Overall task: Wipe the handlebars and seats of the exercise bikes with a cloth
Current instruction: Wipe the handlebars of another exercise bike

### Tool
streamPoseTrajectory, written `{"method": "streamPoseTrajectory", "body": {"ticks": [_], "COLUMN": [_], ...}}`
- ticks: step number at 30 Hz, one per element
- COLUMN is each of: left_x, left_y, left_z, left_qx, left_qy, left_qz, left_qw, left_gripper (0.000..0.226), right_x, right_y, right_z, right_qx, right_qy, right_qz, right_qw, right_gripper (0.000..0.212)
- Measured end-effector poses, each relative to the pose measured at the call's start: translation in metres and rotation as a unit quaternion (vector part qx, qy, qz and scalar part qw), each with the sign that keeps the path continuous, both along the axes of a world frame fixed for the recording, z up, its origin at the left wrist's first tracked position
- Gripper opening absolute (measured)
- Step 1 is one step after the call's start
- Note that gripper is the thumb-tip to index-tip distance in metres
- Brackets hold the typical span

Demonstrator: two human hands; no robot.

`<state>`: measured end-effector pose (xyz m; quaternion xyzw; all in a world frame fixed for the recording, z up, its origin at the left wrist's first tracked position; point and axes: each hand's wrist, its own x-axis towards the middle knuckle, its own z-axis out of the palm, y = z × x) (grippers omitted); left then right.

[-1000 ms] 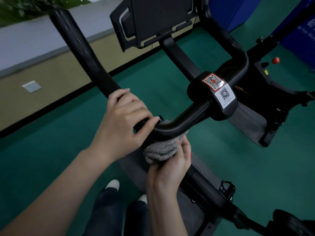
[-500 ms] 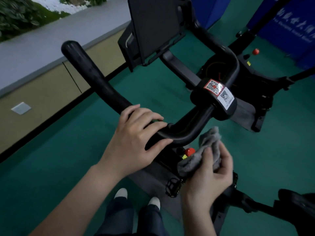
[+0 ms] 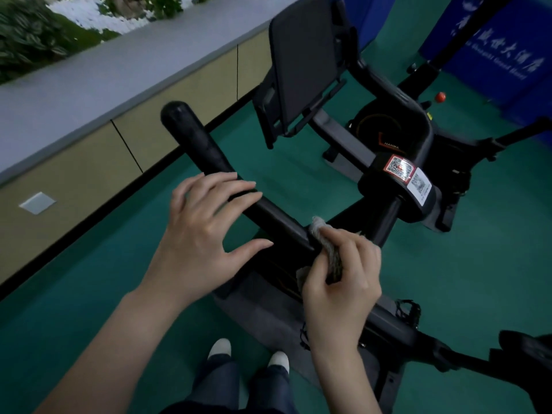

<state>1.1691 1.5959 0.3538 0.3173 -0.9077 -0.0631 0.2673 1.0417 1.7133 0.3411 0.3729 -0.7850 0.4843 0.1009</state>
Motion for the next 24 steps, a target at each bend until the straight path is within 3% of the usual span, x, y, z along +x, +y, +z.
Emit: {"method": "streamPoseTrajectory", "body": {"ticks": [12,24], "left_x": [0.023,0.033], "left_y": [-0.035,-0.074], "left_z": [0.021,0.034], "left_qx": [-0.065,0.06], "left_qy": [0.096,0.2], "left_qz": [0.073,0.077], "left_qw": [0.991,0.975], "left_gripper": [0.04,0.035], "right_x": [0.025,0.063], "right_y": [-0.04,-0.111], "right_z": [0.012,0.027], "right_qx": [0.029,-0.025], "right_qy": [-0.003,-0.046], "right_qz": [0.007,0.075], "right_qw": [1.0,0.996], "right_gripper": [0.028,0.022]}}
